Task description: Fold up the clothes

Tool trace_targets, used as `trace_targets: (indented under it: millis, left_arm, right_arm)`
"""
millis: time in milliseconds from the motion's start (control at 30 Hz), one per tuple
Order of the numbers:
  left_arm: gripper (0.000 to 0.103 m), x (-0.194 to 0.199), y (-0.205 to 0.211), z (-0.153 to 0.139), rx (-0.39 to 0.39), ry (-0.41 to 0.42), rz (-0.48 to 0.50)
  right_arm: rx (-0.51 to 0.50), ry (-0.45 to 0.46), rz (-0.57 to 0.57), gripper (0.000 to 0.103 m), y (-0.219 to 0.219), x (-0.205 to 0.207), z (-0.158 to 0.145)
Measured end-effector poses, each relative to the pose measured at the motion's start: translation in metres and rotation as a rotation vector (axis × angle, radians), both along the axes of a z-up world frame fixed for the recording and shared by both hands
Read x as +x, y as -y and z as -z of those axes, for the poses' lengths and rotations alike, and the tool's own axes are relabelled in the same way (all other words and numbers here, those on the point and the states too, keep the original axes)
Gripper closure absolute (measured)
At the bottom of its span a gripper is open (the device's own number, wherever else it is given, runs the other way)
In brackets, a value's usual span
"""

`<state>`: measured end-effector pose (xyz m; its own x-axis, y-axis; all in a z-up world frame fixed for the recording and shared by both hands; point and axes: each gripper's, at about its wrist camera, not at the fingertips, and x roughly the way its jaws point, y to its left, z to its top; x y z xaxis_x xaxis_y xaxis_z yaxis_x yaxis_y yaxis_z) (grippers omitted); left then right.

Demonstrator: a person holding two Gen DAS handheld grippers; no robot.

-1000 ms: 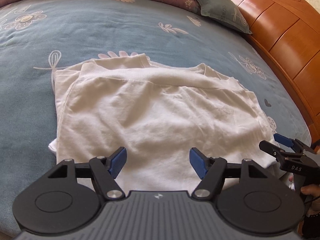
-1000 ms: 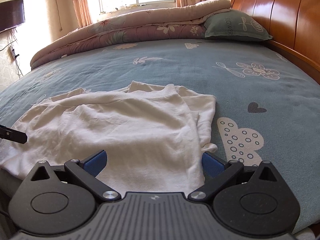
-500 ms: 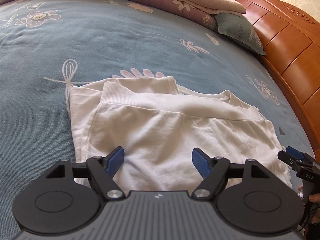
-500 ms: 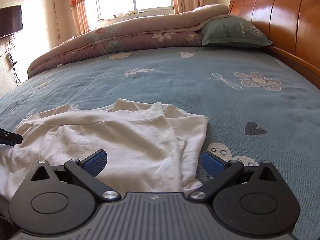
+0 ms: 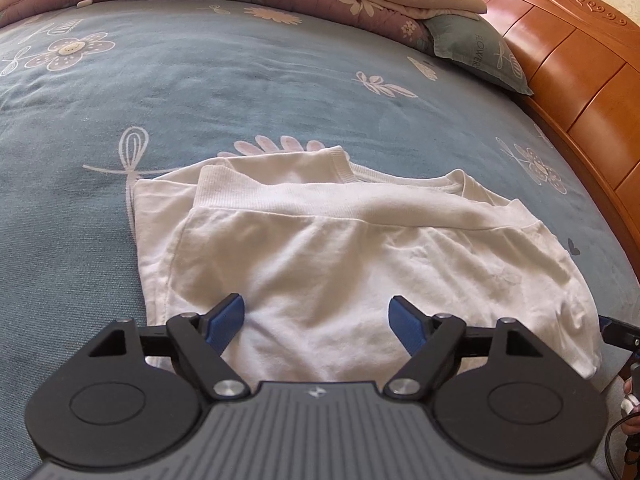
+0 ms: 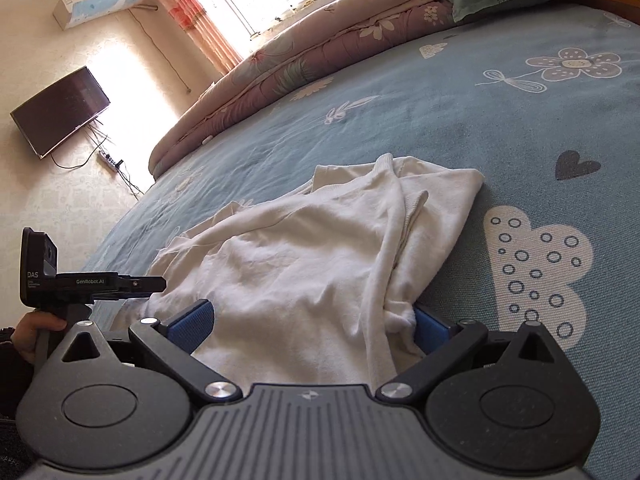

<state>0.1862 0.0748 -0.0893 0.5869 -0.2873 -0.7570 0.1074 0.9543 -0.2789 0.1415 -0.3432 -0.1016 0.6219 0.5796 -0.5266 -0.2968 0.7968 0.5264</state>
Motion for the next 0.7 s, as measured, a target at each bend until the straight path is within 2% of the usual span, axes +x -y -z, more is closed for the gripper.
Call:
trace_targets:
  millis: [100, 267, 400, 467, 533, 600, 700]
  left_arm:
    - [0.024, 0.001, 0.000, 0.000, 0.000, -0.003, 0.002]
    - [0.023, 0.001, 0.002, 0.000, 0.003, -0.004, -0.002]
    - [0.023, 0.001, 0.001, 0.000, -0.002, -0.006, -0.003]
    - [0.022, 0.001, 0.000, 0.000, -0.004, -0.009, -0.002]
    - [0.022, 0.003, 0.001, 0.000, -0.001, -0.011, 0.001]
    - [0.022, 0.003, 0.002, -0.001, 0.002, -0.013, -0.001]
    - [0.022, 0.004, 0.001, -0.001, 0.002, -0.014, 0.002]
  right_arm:
    - [-0.076, 0.008, 0.038, 0.000, 0.004, -0.002, -0.011]
    - [-0.020, -0.014, 0.127, 0.000, 0.021, 0.028, -0.009]
    - [0.249, -0.170, 0.186, 0.000, 0.044, 0.064, 0.028]
    - [0.330, -0.152, 0.191, 0.000, 0.051, 0.074, 0.034]
    - [0.352, -0.137, 0.202, 0.000, 0.054, 0.087, 0.034]
    - [0.354, -0.113, 0.214, 0.000, 0.058, 0.102, 0.033]
    - [0.278, -0.067, 0.296, 0.000, 0.067, 0.115, 0.019]
